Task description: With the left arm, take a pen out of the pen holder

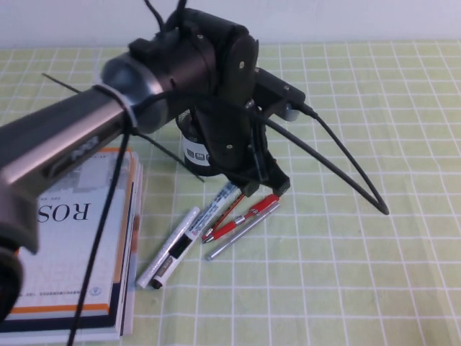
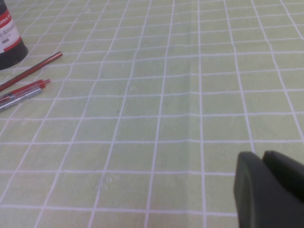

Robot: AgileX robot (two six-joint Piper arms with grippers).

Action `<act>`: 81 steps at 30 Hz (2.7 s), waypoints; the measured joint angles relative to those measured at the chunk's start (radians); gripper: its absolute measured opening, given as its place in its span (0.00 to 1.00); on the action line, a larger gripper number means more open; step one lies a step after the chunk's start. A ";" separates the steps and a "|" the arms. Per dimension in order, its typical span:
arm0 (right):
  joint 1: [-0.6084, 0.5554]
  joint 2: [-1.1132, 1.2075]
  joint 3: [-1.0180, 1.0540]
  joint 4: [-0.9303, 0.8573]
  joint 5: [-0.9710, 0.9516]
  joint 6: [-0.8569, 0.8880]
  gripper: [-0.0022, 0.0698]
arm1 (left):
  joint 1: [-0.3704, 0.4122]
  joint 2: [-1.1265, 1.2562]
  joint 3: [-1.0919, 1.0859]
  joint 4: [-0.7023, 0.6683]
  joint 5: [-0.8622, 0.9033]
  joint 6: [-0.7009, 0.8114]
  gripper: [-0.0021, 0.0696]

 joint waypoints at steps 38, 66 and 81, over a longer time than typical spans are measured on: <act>0.000 0.000 0.000 0.000 0.000 0.000 0.01 | -0.031 0.265 -0.117 -0.019 -0.095 0.169 0.15; 0.000 0.000 0.000 0.000 0.000 0.000 0.01 | -0.012 0.259 -0.117 -0.017 -0.161 0.169 0.47; 0.000 0.000 0.000 0.000 0.000 0.000 0.01 | -0.012 -0.173 0.212 -0.057 -0.378 0.097 0.05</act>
